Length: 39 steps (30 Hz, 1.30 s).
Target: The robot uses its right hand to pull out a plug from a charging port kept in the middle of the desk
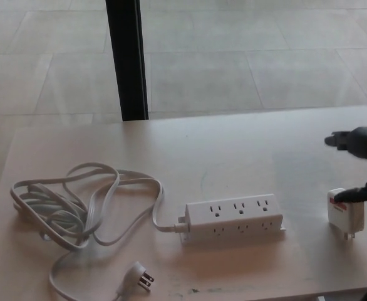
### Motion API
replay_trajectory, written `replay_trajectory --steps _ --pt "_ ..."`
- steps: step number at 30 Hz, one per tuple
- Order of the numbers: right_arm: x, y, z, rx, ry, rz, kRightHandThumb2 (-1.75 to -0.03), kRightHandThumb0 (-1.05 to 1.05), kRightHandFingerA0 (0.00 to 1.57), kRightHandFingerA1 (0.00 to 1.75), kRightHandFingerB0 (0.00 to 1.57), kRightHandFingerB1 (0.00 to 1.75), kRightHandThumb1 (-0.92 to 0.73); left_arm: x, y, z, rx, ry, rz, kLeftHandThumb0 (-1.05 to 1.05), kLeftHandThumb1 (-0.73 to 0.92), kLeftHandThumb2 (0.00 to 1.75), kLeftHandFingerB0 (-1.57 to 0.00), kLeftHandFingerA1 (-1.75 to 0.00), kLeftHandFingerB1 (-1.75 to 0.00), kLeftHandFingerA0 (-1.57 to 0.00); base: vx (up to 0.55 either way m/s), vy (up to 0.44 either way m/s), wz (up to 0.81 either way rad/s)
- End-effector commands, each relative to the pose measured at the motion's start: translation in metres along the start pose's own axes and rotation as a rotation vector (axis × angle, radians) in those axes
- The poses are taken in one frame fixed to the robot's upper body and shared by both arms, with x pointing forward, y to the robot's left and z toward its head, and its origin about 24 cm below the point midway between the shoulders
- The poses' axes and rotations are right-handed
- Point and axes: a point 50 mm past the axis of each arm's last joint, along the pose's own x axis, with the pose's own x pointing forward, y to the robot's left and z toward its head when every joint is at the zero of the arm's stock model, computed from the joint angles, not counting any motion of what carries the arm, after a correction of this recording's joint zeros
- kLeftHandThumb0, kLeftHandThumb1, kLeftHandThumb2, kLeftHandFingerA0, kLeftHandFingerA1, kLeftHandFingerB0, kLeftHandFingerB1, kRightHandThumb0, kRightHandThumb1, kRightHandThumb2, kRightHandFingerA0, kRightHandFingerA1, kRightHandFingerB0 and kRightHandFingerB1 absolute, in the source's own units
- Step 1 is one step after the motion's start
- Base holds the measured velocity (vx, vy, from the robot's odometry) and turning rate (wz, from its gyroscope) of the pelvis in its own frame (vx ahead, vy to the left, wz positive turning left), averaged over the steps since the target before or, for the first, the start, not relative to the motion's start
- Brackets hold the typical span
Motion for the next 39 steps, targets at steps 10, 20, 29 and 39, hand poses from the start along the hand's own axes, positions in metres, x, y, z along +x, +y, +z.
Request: replay_trajectory --steps 10,20,29,39 --pt "-0.135 -0.039 -0.148 0.426 0.137 -0.36 -0.62 -0.89 0.98 0.99 0.12 0.29 -0.7 -0.001 0.01 -0.001 0.006 -0.001 0.024 -0.66 0.72 0.62 -0.6 -0.7 -0.45 -0.83 0.0 0.0 0.0" --pt "-0.209 0.076 -0.254 0.838 0.578 -0.655 -0.64 -1.05 1.16 1.14 0.06 1.16 -0.71 0.0 0.01 0.0 -0.013 0.007 0.03 -0.64 0.72 0.62 -0.6 -0.71 -0.46 -0.84 0.0 0.0 0.0" --pt "-0.235 0.198 -0.273 1.22 0.945 -0.816 -0.58 -1.05 1.07 1.29 0.0 1.23 -0.75 -0.001 0.004 -0.004 -0.016 0.016 0.021 -0.65 0.72 0.62 -0.6 -0.65 -0.46 -0.82 0.0 0.0 0.0" --pt "-0.244 0.249 -0.266 1.41 1.176 -0.907 -1.17 -0.87 1.01 1.18 0.09 0.76 -0.6 -0.001 0.003 -0.005 -0.018 0.02 0.033 -0.65 0.71 0.62 -0.61 -0.69 -0.46 -0.84 0.0 0.0 0.0"
